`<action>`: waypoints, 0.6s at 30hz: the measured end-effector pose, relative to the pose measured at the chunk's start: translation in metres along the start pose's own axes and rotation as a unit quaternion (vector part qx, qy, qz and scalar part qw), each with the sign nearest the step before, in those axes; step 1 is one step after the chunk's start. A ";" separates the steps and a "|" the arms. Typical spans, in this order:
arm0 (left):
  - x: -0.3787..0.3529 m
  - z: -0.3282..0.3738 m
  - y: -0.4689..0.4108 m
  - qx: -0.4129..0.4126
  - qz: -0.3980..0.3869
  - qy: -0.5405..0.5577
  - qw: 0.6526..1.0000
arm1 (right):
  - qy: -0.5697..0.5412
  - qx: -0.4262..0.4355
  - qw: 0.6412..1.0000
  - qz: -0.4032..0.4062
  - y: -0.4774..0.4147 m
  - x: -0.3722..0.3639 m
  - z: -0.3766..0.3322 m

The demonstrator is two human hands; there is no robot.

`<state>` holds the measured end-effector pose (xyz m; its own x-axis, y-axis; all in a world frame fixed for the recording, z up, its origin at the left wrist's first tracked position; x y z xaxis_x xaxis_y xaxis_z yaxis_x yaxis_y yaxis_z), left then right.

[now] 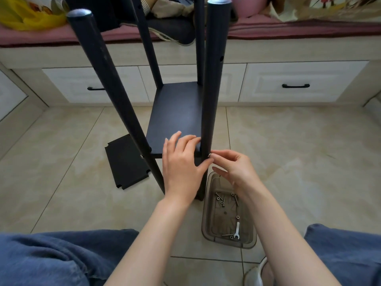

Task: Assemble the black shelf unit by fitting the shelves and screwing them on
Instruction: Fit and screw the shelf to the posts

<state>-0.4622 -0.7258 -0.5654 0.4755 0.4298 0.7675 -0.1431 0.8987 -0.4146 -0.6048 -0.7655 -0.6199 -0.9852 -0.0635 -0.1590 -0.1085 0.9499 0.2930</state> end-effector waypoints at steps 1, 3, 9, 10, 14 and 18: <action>-0.002 -0.001 -0.002 -0.002 -0.028 0.002 1.000 | -0.003 -0.004 1.000 -0.001 -0.001 0.001 0.000; -0.005 -0.004 -0.006 -0.002 -0.055 0.013 0.998 | -0.008 -0.011 1.000 -0.003 -0.002 0.001 0.000; -0.008 -0.006 -0.009 0.002 -0.040 0.025 0.999 | -0.061 -0.017 0.998 -0.024 -0.006 0.004 0.014; -0.009 -0.006 -0.009 0.000 -0.038 0.027 0.999 | -0.094 -0.029 0.995 -0.027 -0.006 0.007 0.021; -0.011 -0.006 -0.007 0.000 -0.040 0.021 0.999 | -0.123 -0.131 0.983 0.042 -0.009 0.033 0.073; -0.015 -0.008 -0.005 -0.018 -0.046 -0.021 0.999 | -0.065 -0.237 0.965 0.088 -0.009 0.056 0.131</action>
<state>-0.4616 -0.7370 -0.5787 0.4486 0.3503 0.8222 -0.0696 0.9309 -0.3587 -0.6415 -0.7378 -0.7554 -0.9724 0.1536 -0.1758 -0.0204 0.6944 0.7193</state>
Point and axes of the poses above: each hand's wrist, its own y-axis away from the middle knuckle, its own x-axis out of the back of the hand, z = x × y, the point moved 3 cm from there along -y, towards the middle knuckle, and after that the axes turned 1 degree about -z, right-handed, at the moved point
